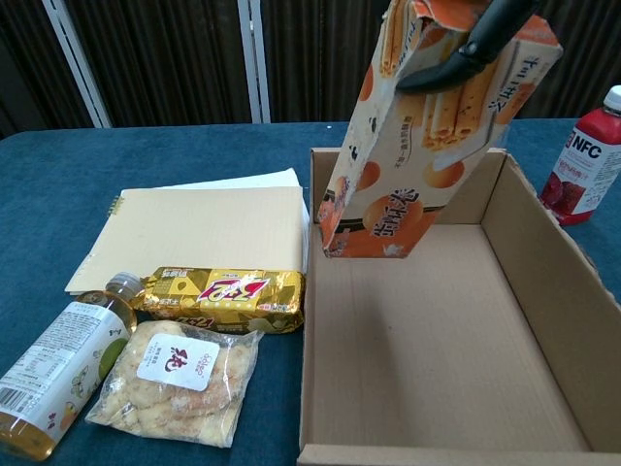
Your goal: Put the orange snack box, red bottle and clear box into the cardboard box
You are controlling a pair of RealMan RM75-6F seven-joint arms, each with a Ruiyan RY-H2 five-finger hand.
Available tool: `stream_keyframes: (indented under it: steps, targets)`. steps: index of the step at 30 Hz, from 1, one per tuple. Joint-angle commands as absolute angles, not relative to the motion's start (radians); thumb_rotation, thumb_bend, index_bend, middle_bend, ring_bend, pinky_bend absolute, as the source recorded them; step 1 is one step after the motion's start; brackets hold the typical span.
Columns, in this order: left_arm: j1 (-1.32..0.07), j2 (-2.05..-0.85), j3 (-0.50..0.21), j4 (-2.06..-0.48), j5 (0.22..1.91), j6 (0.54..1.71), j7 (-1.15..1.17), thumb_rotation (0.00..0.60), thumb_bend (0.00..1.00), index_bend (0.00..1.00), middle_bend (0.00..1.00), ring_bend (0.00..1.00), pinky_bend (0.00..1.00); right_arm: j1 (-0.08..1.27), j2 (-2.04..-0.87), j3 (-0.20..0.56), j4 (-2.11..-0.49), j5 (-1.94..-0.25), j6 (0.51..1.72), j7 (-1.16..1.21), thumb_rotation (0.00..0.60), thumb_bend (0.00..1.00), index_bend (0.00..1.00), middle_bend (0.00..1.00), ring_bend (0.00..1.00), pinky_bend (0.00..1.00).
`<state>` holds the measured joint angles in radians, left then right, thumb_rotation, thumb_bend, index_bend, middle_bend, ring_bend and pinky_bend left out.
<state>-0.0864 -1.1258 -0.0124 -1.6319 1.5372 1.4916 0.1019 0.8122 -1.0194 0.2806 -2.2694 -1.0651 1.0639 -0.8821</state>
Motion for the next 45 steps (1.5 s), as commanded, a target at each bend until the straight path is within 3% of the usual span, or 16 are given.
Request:
stream_keyframes:
  steps: [1,2,4,8,21,28,39,45]
  targets:
    - [-0.086,-1.127,-0.012,-1.632,1.539,1.492,0.104,0.526,0.0,0.0,0.0,0.0,0.0,0.824,-1.022,0.268,-2.26,-1.05,1.076,-0.897,0.6,0.14,0.18,0.16,0.27,0.33]
    - [-0.086,-1.127,-0.011,-1.632,1.54,1.494,0.105,0.526,0.0,0.0,0.0,0.0,0.0,0.826,-1.017,0.265,-2.264,-1.043,1.077,-0.898,0.6,0.09,0.08,0.07,0.15,0.23]
    - [-0.086,-1.128,-0.01,-1.634,1.543,1.494,0.106,0.526,0.0,0.0,0.0,0.0,0.0,0.829,-1.0,0.258,-2.274,-1.019,1.082,-0.906,0.6,0.03,0.0,0.0,0.02,0.11]
    - [-0.087,-1.128,-0.01,-1.635,1.546,1.493,0.108,0.524,0.0,0.0,0.0,0.0,0.0,0.841,-0.968,0.257,-2.316,-0.963,1.108,-0.935,0.6,0.0,0.0,0.0,0.0,0.0]
    - [-0.087,-1.124,-0.01,-1.635,1.547,1.494,0.097,0.526,0.0,0.0,0.0,0.0,0.0,0.834,-0.948,0.234,-2.356,-1.001,1.258,-1.051,0.6,0.0,0.0,0.0,0.0,0.0]
    - [-0.086,-1.125,-0.006,-1.636,1.552,1.493,0.102,0.523,0.0,0.0,0.0,0.0,0.0,0.829,-0.941,0.242,-2.333,-1.04,1.267,-1.011,0.6,0.0,0.0,0.0,0.0,0.0]
    - [-0.086,-1.133,-0.006,-1.644,1.543,1.486,0.131,0.525,0.0,0.0,0.0,0.0,0.0,0.869,-1.002,0.223,-1.927,-1.038,1.002,-0.693,0.6,0.0,0.0,0.0,0.0,0.0]
    - [-0.098,-1.144,-0.014,-1.649,1.509,1.453,0.161,0.523,0.0,0.0,0.0,0.0,0.0,0.865,-1.057,0.212,-1.703,-1.125,0.895,-0.454,0.6,0.0,0.03,0.0,0.0,0.0]
